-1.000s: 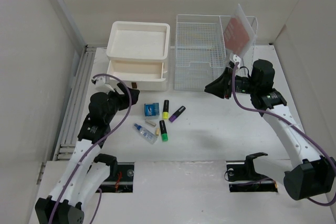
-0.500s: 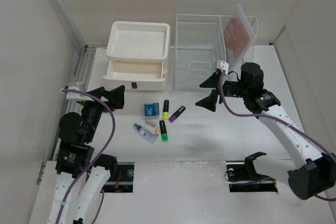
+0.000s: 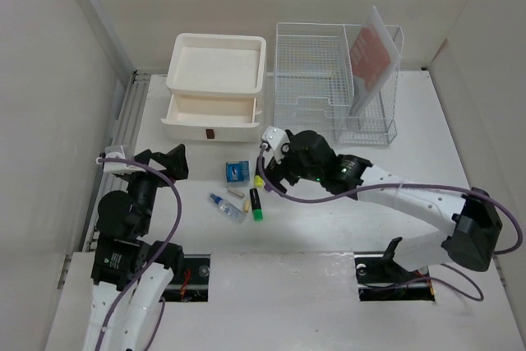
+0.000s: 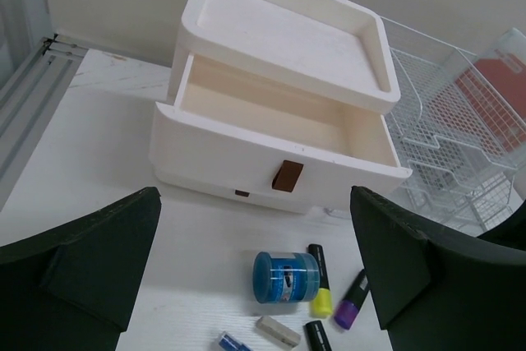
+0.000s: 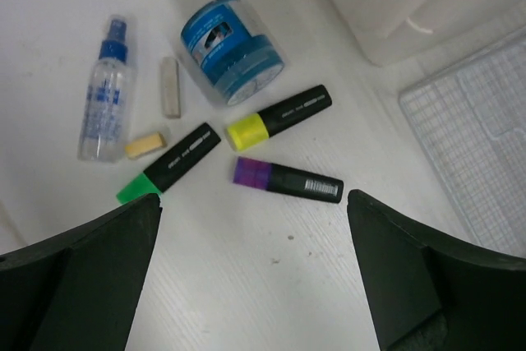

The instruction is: Organize the desk

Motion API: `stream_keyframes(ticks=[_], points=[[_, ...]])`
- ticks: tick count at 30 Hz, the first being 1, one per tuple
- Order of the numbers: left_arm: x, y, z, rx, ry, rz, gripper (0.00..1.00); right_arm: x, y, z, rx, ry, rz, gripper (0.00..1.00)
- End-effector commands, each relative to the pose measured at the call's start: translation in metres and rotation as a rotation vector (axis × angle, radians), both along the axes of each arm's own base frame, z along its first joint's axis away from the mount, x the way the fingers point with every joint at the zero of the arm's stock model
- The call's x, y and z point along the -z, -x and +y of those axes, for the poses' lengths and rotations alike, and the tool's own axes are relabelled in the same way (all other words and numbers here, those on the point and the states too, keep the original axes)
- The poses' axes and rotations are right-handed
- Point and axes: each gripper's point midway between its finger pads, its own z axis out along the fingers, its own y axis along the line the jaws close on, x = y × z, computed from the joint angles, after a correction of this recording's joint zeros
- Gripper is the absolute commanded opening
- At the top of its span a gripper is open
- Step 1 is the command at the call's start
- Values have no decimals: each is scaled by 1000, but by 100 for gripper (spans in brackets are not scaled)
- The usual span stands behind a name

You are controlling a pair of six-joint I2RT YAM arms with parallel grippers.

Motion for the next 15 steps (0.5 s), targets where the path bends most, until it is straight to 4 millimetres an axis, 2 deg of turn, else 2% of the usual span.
stream_keyframes(ticks=[1, 4, 5, 6, 7, 9, 10, 13, 14, 15], points=[[-15, 3, 4, -15, 2, -75, 100, -40, -35, 9, 242, -80, -88, 100], [-17, 5, 4, -15, 4, -86, 100, -28, -43, 18, 314, -83, -21, 100], [-19, 8, 5, -15, 7, -98, 100, -14, -43, 22, 340, -82, 23, 100], [-19, 8, 5, -15, 7, -98, 100, -9, -42, 24, 366, -72, 20, 100], [-19, 7, 6, -24, 8, -97, 100, -13, -45, 28, 390, -86, 15, 100], [-19, 9, 7, -24, 8, -98, 100, 0, -48, 32, 421, -79, 42, 100], [-19, 9, 7, -24, 8, -97, 100, -2, -48, 38, 418, -98, 59, 100], [-19, 9, 8, -33, 9, -97, 100, 5, -40, 55, 405, -110, 120, 100], [-19, 9, 8, -33, 9, -97, 100, 7, -42, 53, 431, -99, 119, 100], [-19, 9, 8, -33, 9, -97, 100, 9, -37, 58, 432, -103, 138, 100]])
